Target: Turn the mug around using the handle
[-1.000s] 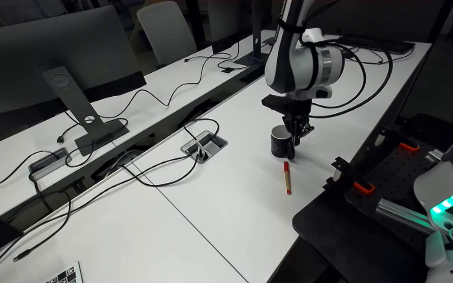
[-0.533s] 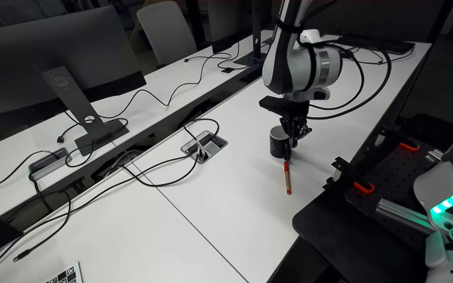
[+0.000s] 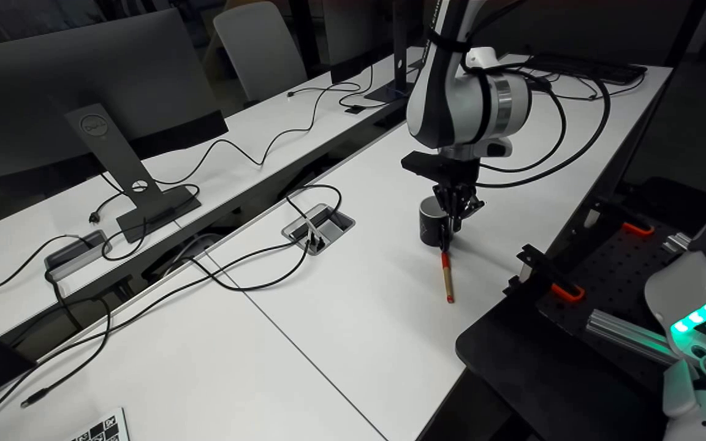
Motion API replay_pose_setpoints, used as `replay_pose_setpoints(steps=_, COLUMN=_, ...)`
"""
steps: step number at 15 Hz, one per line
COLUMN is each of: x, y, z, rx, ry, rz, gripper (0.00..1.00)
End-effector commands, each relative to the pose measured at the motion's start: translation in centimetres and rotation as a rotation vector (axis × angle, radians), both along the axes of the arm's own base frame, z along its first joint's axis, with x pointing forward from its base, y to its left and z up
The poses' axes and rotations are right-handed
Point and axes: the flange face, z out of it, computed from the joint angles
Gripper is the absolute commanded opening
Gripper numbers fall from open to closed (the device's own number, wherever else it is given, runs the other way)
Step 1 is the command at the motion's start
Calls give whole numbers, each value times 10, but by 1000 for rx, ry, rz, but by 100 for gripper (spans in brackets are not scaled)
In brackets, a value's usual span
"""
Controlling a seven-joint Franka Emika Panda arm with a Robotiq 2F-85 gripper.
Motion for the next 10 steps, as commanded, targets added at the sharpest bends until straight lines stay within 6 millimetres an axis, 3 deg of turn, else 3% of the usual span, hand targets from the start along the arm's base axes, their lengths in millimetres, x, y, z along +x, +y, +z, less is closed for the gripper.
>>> replay_pose_setpoints(steps=1, x=0, y=6, z=7, rx=1, ry=-28, rz=33, gripper=0)
replay_pose_setpoints(steps=10, x=4, y=14, z=10, rx=1, ry=-55, rz=80, gripper=0)
